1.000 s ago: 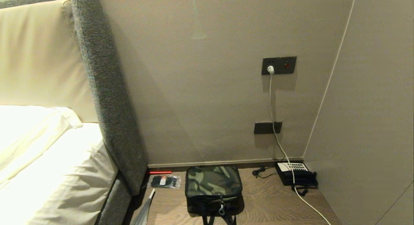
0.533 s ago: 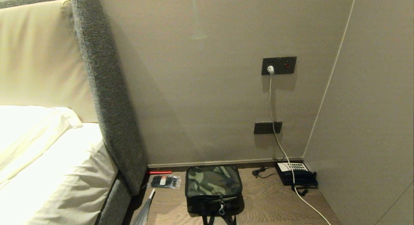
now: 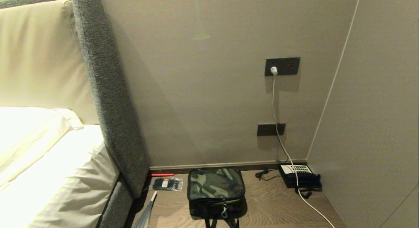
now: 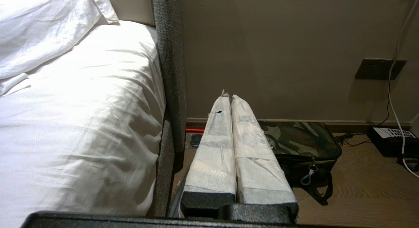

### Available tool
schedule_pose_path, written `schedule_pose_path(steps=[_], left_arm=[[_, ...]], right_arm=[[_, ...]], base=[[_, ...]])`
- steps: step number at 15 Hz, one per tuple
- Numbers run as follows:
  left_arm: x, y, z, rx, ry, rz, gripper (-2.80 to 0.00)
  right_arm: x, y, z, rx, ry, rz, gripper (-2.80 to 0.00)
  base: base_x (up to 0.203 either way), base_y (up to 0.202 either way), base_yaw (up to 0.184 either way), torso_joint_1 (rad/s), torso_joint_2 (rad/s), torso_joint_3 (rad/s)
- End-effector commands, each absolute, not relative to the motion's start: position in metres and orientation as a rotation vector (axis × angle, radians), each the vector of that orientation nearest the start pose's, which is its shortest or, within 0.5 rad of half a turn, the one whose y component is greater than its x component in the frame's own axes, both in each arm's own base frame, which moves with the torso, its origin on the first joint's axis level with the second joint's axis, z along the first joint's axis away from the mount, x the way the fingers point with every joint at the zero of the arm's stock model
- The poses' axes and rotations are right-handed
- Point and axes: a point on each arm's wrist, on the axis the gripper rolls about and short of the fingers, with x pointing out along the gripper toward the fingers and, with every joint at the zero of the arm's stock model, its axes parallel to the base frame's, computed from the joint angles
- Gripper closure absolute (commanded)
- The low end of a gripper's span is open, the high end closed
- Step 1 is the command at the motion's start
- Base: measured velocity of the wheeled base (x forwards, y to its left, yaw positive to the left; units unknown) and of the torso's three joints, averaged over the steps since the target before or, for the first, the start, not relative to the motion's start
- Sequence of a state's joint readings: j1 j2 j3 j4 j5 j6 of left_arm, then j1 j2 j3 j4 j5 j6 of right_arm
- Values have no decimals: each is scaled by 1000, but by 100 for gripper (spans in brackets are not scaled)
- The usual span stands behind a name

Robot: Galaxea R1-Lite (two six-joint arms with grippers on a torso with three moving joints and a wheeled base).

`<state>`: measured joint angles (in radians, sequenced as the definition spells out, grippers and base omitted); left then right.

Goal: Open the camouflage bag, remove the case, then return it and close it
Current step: Open the top of the storage box

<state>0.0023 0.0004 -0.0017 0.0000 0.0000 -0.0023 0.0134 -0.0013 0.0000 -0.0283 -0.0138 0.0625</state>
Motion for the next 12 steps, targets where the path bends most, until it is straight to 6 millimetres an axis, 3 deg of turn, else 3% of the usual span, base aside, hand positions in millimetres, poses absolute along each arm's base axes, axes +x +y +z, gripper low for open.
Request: schedule_pose_path(steps=[1, 12], left_arm=[[-23, 0, 76, -3, -3, 3, 0], [-23, 0, 76, -2, -2, 3, 0]], right_arm=[[-22, -1, 75, 63, -16, 0, 0], [-22, -1, 75, 63, -16, 0, 0]], base=[[0, 0, 0, 0, 0, 0], [0, 0, 0, 0, 0, 0]])
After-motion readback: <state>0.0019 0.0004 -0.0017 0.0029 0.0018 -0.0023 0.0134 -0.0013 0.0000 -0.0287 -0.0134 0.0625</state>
